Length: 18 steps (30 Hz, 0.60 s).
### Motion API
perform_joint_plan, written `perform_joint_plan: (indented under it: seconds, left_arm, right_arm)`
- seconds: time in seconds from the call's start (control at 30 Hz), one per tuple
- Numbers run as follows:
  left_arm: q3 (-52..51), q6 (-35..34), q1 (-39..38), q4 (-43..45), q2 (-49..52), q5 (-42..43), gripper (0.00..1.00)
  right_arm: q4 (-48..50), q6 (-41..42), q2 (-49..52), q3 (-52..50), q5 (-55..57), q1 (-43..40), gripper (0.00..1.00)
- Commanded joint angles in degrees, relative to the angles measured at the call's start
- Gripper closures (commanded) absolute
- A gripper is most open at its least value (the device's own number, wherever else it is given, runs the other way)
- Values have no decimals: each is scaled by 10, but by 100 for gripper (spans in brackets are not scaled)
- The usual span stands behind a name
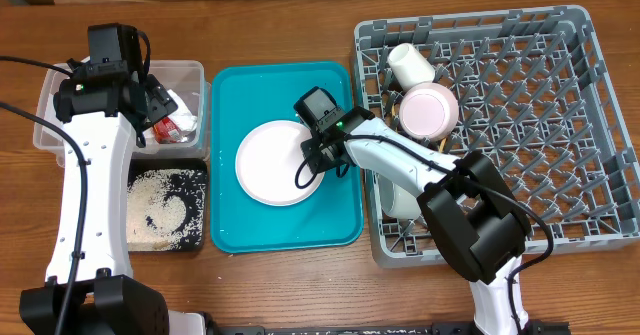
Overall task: Sort waste into correct bins and load items into the dishwasher
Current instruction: 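Grasp the rim of the white plate with the right gripper, then lift the white plate and carry it into the dish rack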
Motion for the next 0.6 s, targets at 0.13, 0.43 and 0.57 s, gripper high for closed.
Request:
perform_joint_plan:
  seconds: [0.13, 0.43, 0.57]
  left_arm:
    - [13, -8, 2, 1, -9, 3, 0]
    - [13, -8, 2, 1, -9, 3, 0]
    - [13, -8, 2, 1, -9, 3, 0]
  right_arm:
    - [-1, 0, 8, -2, -1, 2, 96]
    - [-74, 0, -17, 84, 43, -5, 96]
    - [-148, 0, -53, 151, 125, -6, 96]
